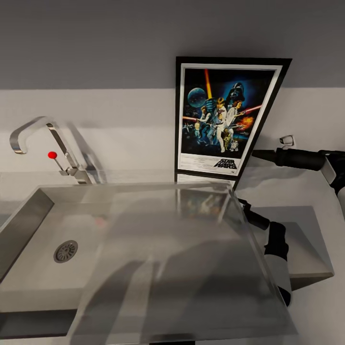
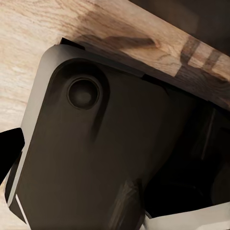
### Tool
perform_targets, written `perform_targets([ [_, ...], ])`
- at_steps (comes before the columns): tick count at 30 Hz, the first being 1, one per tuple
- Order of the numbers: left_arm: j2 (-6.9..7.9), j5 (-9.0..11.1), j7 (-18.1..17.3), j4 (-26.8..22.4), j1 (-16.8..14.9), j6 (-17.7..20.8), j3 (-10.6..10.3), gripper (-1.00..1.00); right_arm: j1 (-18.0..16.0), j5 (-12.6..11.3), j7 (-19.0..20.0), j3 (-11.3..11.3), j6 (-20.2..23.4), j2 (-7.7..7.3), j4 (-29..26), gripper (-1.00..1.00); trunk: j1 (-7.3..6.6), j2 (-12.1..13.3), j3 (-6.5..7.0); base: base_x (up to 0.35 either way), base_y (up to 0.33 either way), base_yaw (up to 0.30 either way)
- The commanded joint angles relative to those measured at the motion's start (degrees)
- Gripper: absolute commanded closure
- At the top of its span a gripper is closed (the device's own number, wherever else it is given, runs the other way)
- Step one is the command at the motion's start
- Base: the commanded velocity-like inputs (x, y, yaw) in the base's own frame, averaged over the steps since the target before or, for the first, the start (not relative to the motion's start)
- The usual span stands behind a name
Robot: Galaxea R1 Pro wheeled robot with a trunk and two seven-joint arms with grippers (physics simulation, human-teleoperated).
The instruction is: Pick up the poster from the kitchen countertop and hang it on one of the wall nails in the kitchen.
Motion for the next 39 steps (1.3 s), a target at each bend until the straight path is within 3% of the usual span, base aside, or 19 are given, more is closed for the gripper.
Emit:
perform_targets([
  [1, -0.02, -0.2, -0.3, 0.0, 0.0, -0.2, 0.2, -1.0, 0.0, 0.2, 0.2, -0.2, 0.6, 0.02, 0.0, -1.0, 0.0, 0.0, -0.03, 0.0, 0.0, 0.0],
  [39, -0.02, -0.2, -0.3, 0.0, 0.0, -0.2, 0.2, -1.0, 0.0, 0.2, 0.2, -0.2, 0.6, -0.07, -0.1, -1.0, 0.0, 0.0, -0.98, 0.0, 0.0, 0.0],
])
